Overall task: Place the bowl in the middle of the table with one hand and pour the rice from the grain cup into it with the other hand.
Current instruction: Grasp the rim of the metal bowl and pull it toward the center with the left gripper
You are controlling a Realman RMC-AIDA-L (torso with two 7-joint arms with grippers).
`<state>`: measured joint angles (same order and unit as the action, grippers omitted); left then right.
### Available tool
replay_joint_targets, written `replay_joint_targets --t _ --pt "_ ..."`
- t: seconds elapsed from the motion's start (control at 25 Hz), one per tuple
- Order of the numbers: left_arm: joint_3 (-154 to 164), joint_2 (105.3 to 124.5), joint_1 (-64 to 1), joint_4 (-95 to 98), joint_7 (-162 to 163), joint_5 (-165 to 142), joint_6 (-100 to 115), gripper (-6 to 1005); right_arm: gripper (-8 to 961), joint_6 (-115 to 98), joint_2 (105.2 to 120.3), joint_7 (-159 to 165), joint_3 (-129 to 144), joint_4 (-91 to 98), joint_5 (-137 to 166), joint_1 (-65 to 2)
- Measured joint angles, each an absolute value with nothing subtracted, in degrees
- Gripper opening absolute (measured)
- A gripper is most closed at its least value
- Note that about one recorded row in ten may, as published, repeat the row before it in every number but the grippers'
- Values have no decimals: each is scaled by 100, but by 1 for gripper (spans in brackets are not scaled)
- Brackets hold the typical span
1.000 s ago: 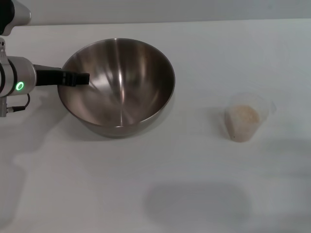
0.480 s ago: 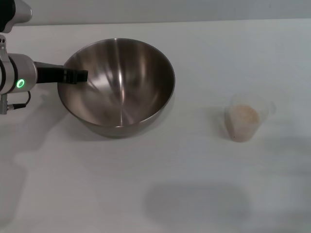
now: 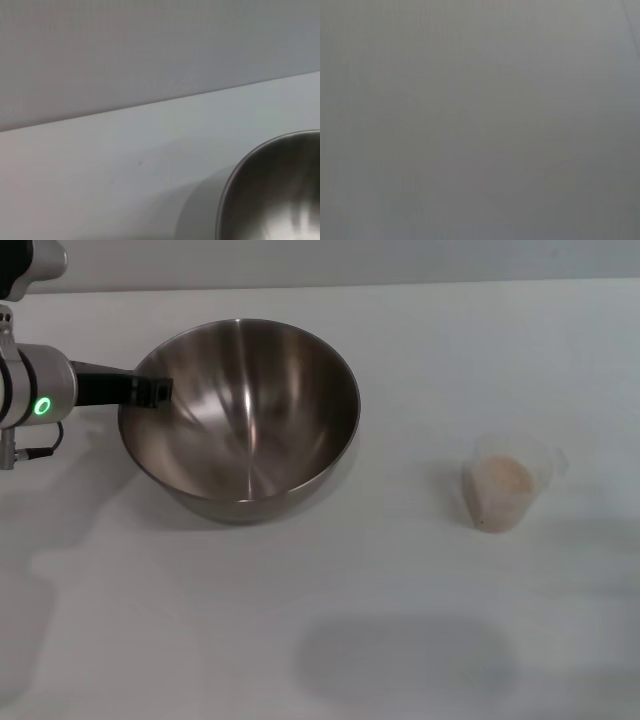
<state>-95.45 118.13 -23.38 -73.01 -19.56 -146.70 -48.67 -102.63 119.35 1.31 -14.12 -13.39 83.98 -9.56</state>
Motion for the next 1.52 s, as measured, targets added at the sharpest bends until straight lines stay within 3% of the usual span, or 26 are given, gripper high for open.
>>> replay_joint_targets --t 0.24,0.6,1.52 --pt "-9565 11802 -2338 -7312 -1960 -14668 -4906 419 752 -10255 11935 132 -1415 -1304 8393 -971" --pt "-9786 11803 -2444 -7335 -1971 -14594 -5134 55 752 -10162 11935 132 -1415 -1289 8393 -975" --pt "-11548 11784 -2877 -7013 -3009 -13189 -6715 43 752 -10045 11935 131 -1407 -1274 8393 -1078"
